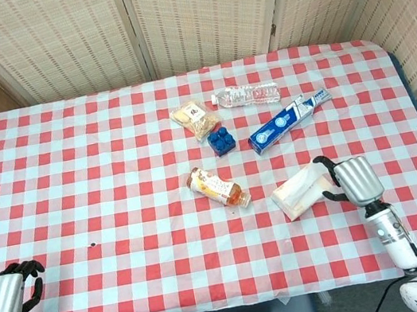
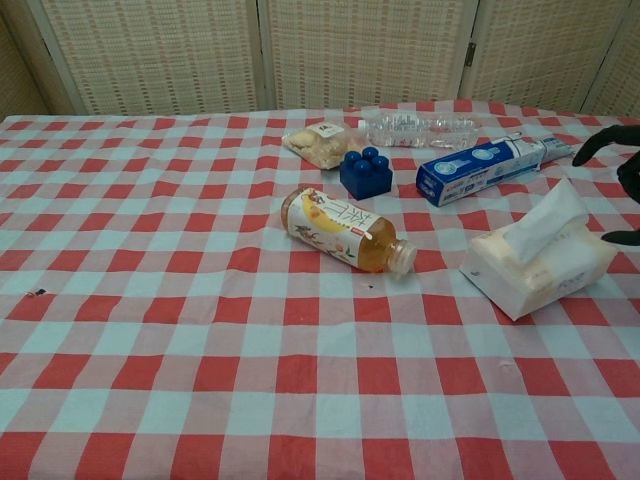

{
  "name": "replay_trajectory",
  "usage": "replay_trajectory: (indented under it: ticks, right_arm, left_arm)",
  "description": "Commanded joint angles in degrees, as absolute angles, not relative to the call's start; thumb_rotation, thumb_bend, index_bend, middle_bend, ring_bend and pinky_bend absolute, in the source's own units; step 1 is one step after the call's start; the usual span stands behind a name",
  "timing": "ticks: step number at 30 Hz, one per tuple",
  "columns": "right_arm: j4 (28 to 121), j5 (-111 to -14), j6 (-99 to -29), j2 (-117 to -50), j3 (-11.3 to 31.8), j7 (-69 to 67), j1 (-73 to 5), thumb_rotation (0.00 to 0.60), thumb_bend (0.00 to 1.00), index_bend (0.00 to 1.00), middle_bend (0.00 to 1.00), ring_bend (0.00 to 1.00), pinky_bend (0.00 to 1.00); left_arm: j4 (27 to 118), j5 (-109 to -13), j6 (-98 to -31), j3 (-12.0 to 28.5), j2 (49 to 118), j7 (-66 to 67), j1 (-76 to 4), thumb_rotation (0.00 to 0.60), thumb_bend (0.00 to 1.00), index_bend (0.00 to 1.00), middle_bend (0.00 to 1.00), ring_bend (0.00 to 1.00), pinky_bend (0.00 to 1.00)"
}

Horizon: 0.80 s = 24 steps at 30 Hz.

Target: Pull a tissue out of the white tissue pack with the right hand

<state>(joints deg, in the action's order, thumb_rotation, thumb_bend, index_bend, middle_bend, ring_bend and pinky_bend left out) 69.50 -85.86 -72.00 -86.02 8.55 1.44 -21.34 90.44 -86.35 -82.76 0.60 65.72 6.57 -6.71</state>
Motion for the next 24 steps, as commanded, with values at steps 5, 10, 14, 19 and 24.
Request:
replay_trajectory:
  ticks: [5, 10, 14, 19, 24]
  right_arm:
    - [67.2, -84.1, -69.4, -88.0, 9.3, 0.5, -23.5, 0.600, 0.01, 0.32, 0.76, 0.80, 0.85]
    - [66.0, -83.9, -68.7, -89.1, 9.4, -0.4, -24.7, 0.600, 0.06, 0.35, 0.76, 0.81, 0.85]
    - [65.0, -83.8, -68.3, -90.2, 9.3, -1.6, -25.4, 0.600, 0.18, 0.41, 0.76, 0.81, 0.85]
    - [63.8, -83.3, -66.9, -90.9, 8.8, -1.2, -26.2, 0.600, 0.25, 0.42, 0.76, 0.81, 0.85]
    - [63.1, -83.4, -67.4, -91.4, 8.5, -1.5, -26.3, 0.600, 0.41, 0.54, 0.76, 0.81, 0.85]
  left_arm:
    - [90.5, -86.5, -82.8, 0.6, 65.8, 6.7, -6.7, 0.600, 0.52, 0.48, 0.51, 0.42, 0.61]
    - [90.4, -86.4, -82.8, 0.7, 65.7, 6.5, -6.6, 0.600, 0.52, 0.48, 0.51, 0.42, 0.61]
    - [90.5, -86.5, -83.2, 0.8, 65.6, 6.4, -6.5, 0.600, 0.52, 0.48, 0.51, 0.42, 0.61]
    - [90.4, -86.5, -83.6, 0.9, 65.5, 6.1, -6.4, 0.600, 0.52, 0.48, 0.51, 0.42, 0.61]
    - [90.3, -86.4, -83.7, 1.0, 65.5, 5.8, -6.3, 0.600, 0.52, 0.48, 0.51, 0.42, 0.61]
